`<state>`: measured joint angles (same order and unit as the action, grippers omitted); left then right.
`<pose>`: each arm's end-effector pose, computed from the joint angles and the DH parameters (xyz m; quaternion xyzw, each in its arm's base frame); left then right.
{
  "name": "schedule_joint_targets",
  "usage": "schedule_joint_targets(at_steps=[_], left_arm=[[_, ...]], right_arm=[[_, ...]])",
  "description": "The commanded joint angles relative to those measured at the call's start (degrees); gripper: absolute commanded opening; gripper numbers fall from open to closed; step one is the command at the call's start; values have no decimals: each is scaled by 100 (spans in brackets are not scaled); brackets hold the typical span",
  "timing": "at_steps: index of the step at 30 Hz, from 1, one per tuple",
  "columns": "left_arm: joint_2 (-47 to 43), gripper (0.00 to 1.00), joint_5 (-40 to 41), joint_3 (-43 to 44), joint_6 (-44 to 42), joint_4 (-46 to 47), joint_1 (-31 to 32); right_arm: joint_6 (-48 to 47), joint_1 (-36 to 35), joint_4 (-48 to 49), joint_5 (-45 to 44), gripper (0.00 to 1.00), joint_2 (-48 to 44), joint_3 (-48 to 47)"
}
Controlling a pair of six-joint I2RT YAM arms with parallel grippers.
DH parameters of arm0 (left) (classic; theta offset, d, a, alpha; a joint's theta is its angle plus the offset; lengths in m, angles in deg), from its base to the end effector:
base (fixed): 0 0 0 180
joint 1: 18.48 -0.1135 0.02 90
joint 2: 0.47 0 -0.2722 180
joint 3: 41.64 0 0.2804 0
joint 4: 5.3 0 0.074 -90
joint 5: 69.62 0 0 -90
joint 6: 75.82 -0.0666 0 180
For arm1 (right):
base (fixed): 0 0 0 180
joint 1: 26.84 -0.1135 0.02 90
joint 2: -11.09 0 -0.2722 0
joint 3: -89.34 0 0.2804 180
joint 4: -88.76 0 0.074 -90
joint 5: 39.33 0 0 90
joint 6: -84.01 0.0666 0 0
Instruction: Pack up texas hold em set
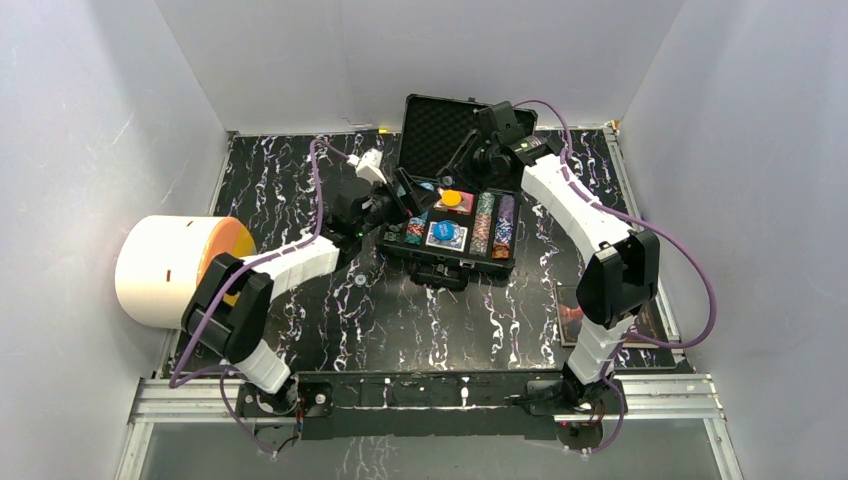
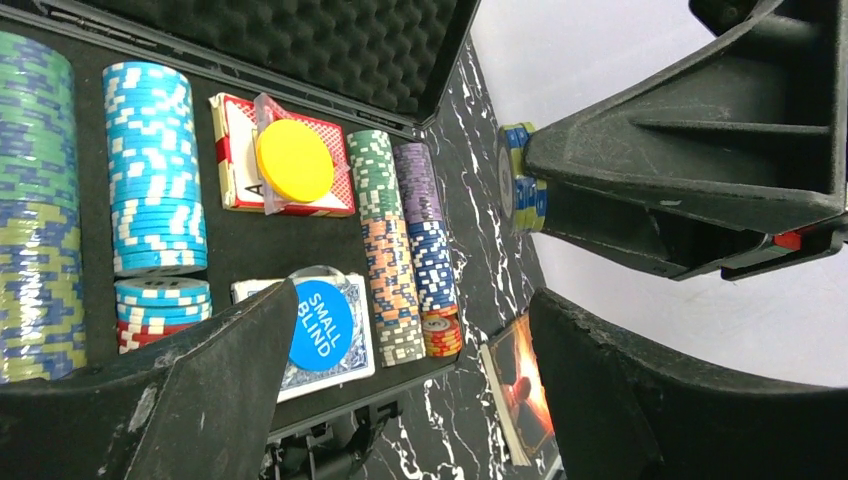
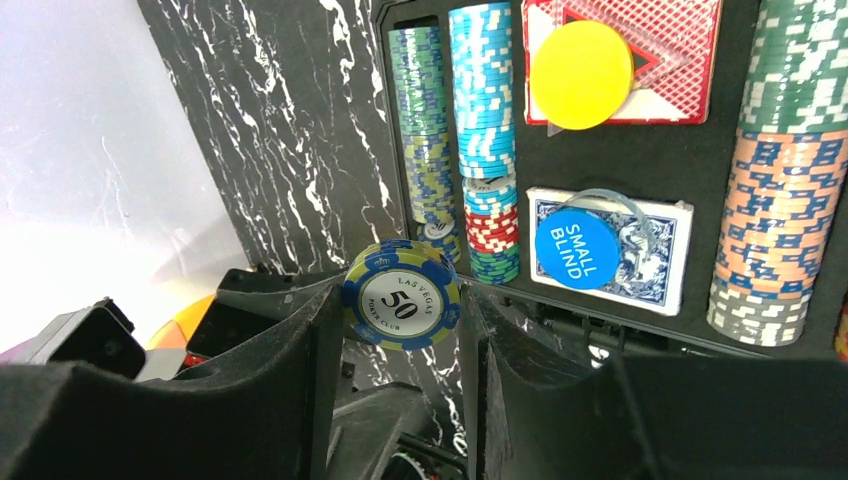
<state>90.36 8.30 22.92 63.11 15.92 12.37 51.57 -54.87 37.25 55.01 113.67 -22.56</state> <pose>0.3482 -0.2242 0.2493 -0.0451 0.7355 -0.4902 0.4655 0.4037 0.2206 0.3303 0.2180 0.8873 0.3005 0.2736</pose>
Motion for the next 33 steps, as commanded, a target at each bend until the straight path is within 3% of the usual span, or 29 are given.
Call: schedule_joint_targets(at_steps=[1,9,14,23,26,30,33], left_arm=[[1,84,453,187,-399,872,142],[251,82,376,222,-481,1548,252],[358,63,546,335,-249,1553,268],[683,38,495,600,17,1554,323],[668,21,518,589,-138,1554,325],[617,0,484,524,-444,1540,318],[470,0,353,394,-805,1470,316]], right_arm=[[316,-9,14,236,40,-221,-55],[291,-9,-13,297,40,-136,-81],[301,-9,4,400,41,-94,-115],[308,-8,117,471,41,-89,171],[273,-9,153,449,41,-119,219],[115,41,264,451,54,-191,268],[-95,181,295,512,74,-241,235]])
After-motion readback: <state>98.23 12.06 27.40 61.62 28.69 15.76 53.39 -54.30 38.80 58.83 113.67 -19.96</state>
